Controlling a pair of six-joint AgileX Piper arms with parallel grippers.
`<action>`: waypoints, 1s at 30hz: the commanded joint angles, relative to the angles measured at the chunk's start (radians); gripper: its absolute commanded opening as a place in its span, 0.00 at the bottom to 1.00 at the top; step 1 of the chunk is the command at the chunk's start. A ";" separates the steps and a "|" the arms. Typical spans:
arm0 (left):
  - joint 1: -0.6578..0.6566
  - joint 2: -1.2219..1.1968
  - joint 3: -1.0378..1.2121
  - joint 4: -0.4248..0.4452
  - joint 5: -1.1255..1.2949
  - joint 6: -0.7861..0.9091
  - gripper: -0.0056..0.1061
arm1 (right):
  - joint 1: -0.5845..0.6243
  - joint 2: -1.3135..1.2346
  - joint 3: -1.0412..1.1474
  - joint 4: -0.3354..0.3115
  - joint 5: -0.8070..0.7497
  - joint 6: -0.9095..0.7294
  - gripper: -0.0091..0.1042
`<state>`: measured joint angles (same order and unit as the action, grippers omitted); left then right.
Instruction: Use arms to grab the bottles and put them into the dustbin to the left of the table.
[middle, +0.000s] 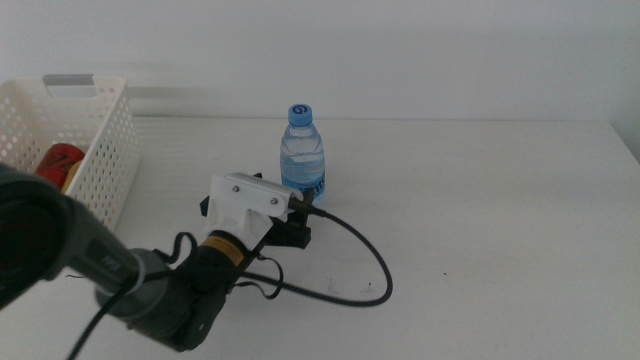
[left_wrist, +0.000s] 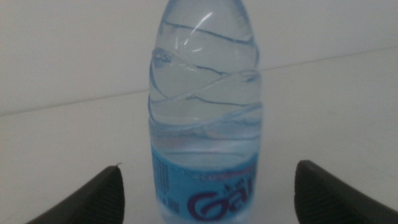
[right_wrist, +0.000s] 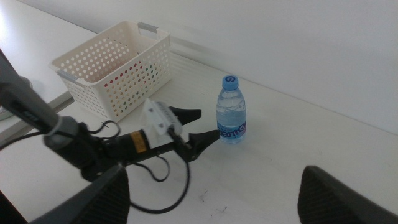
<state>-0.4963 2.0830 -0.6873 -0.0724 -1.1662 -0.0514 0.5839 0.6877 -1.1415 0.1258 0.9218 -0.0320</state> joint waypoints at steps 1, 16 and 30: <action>-0.002 0.036 -0.052 -0.022 0.005 -0.002 0.89 | 0.002 0.004 -0.008 -0.008 -0.010 -0.001 0.87; -0.001 0.186 -0.320 -0.034 0.142 0.002 0.89 | 0.002 0.004 -0.008 -0.008 -0.010 -0.001 0.87; -0.001 0.225 -0.429 -0.034 0.229 0.141 0.69 | 0.002 0.004 -0.008 -0.008 -0.010 -0.001 0.87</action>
<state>-0.4963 2.3089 -1.1087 -0.0981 -0.9427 0.0812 0.5839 0.6877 -1.1415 0.1258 0.9218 -0.0320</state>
